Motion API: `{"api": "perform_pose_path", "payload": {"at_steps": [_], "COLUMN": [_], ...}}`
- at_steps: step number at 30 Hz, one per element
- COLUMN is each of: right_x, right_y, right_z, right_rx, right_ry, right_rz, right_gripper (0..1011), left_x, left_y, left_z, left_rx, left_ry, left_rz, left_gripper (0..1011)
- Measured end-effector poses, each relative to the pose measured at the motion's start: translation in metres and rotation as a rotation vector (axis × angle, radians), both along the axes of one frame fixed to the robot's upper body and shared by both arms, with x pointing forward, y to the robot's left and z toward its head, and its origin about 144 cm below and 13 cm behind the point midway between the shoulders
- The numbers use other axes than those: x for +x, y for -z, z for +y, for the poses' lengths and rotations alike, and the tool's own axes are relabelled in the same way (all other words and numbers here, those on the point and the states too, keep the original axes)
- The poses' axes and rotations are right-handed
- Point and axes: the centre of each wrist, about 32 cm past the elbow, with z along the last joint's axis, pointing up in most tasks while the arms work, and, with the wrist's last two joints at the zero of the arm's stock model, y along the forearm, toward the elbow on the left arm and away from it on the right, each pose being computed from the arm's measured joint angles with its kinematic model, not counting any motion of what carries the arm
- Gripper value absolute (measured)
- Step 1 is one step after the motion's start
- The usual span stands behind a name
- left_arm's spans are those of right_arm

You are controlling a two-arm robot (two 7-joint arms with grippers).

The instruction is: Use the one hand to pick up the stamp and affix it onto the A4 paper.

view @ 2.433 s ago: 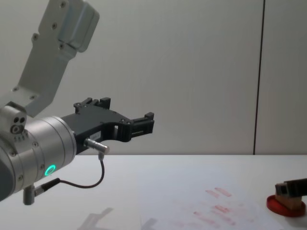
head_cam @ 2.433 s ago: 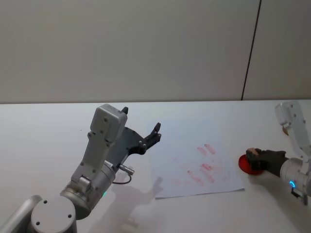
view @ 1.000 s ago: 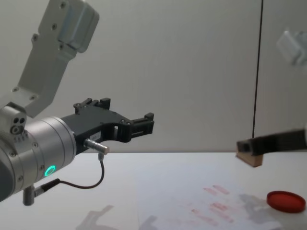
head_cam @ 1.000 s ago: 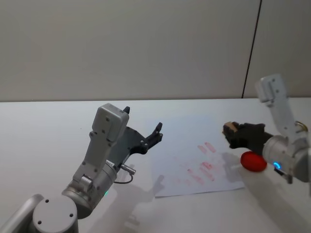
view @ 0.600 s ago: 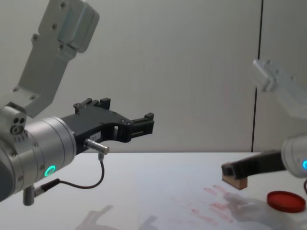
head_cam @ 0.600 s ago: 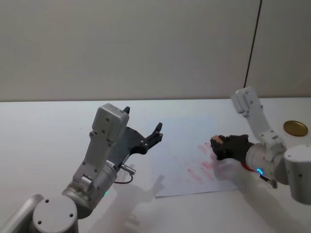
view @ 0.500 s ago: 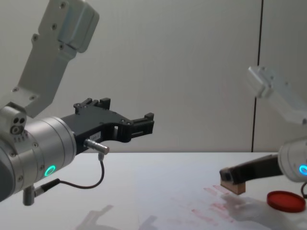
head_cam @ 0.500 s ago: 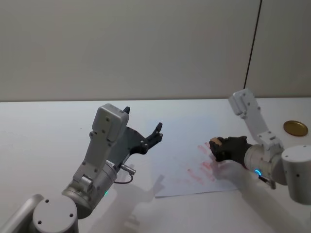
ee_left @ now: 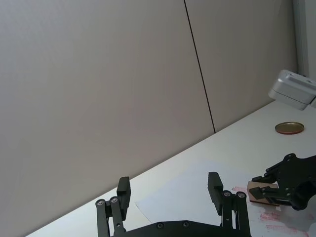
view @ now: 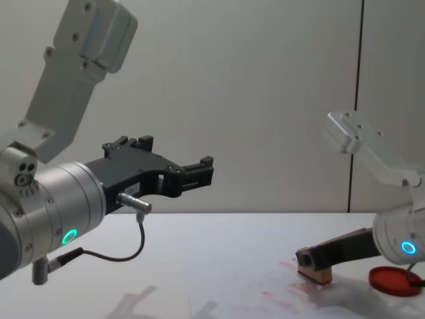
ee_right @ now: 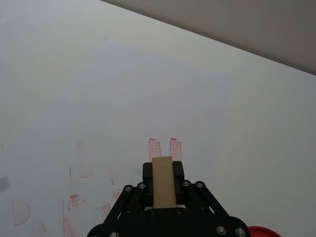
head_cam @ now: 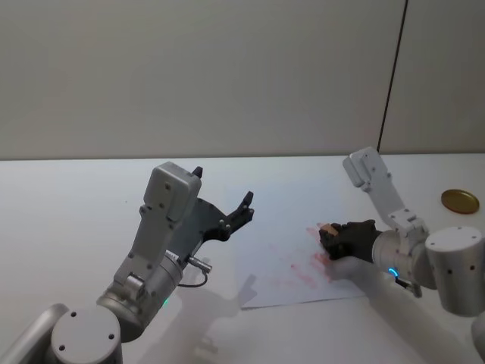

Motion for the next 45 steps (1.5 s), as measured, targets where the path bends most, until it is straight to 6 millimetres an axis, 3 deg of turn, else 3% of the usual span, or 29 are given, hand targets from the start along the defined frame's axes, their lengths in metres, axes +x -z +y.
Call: {"api": "perform_pose_path", "payload": {"at_steps": [45], "right_x": [0.000], "right_y": [0.013], "right_z": [-0.019], "right_rx": [0.061], "right_ry": [0.051], "right_rz": [0.061], "right_gripper": [216], "left_x": [0.000], "left_y": [0.000], "left_z": [0.000], "left_rx": [0.000], "left_ry": [0.000], "left_rz": [0.000], "left_gripper": [993]}}
